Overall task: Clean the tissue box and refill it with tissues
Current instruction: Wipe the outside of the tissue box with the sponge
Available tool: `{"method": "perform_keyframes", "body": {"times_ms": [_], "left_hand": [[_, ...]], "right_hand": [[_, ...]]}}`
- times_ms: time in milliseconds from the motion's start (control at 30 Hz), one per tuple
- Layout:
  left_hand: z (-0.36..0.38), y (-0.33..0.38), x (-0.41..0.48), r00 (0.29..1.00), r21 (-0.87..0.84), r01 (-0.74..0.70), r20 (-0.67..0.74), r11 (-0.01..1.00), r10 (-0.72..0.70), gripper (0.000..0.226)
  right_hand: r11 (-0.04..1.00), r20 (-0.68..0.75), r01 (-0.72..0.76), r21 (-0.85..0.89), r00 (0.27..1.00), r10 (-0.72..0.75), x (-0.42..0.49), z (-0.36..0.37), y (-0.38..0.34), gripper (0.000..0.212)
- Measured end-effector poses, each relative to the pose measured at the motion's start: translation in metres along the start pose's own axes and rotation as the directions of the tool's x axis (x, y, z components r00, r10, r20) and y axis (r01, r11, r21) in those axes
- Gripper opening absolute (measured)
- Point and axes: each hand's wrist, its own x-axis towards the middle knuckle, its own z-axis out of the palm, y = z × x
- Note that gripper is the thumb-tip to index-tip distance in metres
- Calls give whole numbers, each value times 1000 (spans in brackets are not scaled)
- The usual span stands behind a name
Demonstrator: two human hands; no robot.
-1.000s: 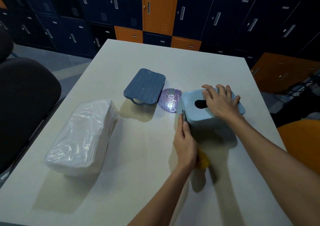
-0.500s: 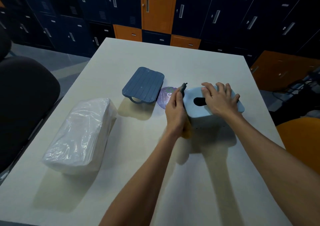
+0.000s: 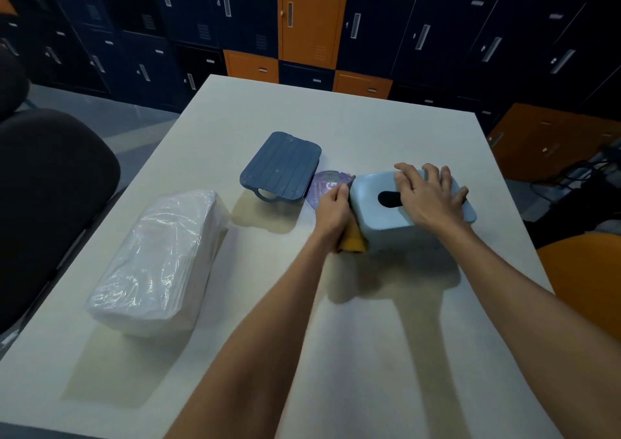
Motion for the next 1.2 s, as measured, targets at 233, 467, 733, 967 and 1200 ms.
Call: {"method": "perform_keyframes", "body": {"times_ms": [233,467,733,967,1200], "left_hand": [[-2,21,14,991,-208,123,79,970,-108,38],[3,-7,1,1000,-218,-24,-2,976,24,28],[29,-55,-86,975,-71,-186,-135,980,176,41],[13,-29,-47,993,25,-45,-108,999,48,39],[9,-23,-56,995,47,-67,-70,997,70,41]], "right_hand": [[1000,-5,16,5,1000,-16,0,0,1,45],[1000,-1,12,-1,1000,-12,-1,0,0,45],[1000,5,6,1,1000,-6,0,1,0,45],[1000,-11,3,5,1000,-3,2,1,1,45],[1000,-23,-10,-1,1000,10,-2,4,-2,44]]}}
